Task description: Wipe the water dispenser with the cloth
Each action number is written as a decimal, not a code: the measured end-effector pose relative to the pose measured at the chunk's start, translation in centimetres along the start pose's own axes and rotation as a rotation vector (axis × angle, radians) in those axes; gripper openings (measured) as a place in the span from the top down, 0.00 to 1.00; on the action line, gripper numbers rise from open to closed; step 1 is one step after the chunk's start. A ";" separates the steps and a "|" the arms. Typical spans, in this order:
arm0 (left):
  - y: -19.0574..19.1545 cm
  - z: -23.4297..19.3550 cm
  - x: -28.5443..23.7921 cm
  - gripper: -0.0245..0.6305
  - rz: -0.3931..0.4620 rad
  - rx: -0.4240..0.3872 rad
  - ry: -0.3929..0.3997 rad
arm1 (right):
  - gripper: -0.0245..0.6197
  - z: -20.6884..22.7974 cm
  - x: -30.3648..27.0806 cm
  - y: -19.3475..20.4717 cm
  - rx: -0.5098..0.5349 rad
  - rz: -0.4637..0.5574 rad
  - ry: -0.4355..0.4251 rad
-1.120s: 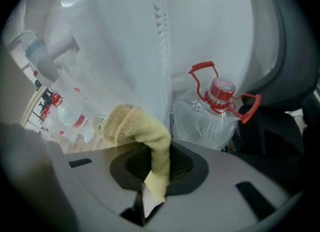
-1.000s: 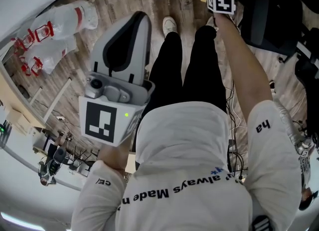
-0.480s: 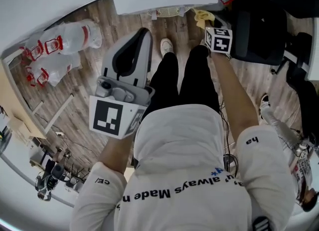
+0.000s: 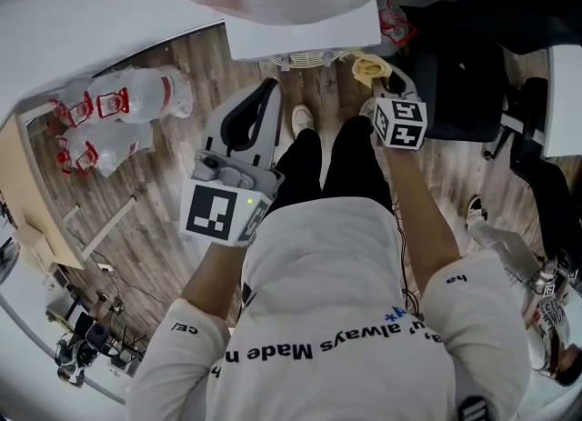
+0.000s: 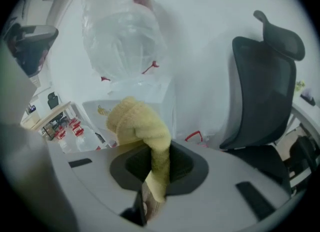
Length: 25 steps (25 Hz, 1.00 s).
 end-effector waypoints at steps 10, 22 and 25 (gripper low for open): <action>-3.6 0.0 0.8 0.92 0.046 -0.019 0.005 | 0.87 -0.9 6.7 -9.8 0.065 0.147 -0.001; -7.3 0.1 0.7 0.92 0.090 -0.029 0.022 | 0.87 -2.4 13.5 -20.8 0.129 0.303 -0.010; -8.8 0.4 0.4 0.92 0.105 -0.038 0.031 | 0.87 -2.5 15.0 -23.2 0.151 0.336 -0.019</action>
Point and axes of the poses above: the fingertips, and each gripper's own axes: x backward along the fingers, z to its right, y out of its underside, the point moved 2 cm from there along x, backward along the fingers, and after that the axes turned 9 degrees about x, right-handed, at the moved point
